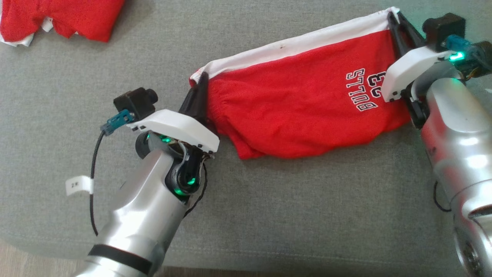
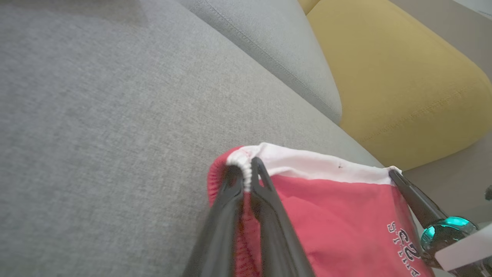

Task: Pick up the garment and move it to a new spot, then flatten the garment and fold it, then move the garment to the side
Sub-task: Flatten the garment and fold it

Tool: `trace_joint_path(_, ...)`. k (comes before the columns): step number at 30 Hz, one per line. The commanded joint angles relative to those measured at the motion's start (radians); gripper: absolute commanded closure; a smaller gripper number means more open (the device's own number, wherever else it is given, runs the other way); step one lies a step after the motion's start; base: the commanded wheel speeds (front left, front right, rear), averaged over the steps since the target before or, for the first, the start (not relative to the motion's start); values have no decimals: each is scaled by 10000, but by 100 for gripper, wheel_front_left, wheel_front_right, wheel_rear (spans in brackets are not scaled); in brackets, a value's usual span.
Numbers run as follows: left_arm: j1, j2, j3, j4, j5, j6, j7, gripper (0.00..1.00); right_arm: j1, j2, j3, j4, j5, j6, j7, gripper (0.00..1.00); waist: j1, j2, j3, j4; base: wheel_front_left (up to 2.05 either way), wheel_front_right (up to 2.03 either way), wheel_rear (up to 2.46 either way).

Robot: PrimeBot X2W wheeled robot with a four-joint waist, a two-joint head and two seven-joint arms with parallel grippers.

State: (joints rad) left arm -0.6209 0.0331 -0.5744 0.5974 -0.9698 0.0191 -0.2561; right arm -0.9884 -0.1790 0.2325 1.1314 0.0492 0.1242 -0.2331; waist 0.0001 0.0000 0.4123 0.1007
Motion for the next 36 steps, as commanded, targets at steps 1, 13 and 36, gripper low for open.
trace_joint_path(1,-119,172,178,-301,28,37,-47,7,-272,-3,100,-193,68,65,-168,0,-1,0,-30,11,0,0,0)
trace_joint_path(13,1610,654,1051,-2434,2677,253,-55,0,-38,-114,268,7,888,65,-281,0,-1,0,-881,-166,0,0,0)
trace_joint_path(36,4577,1020,2645,-5035,4383,759,-56,0,1036,-197,2999,-110,4462,65,3507,0,-1,0,-1542,-627,0,0,0)
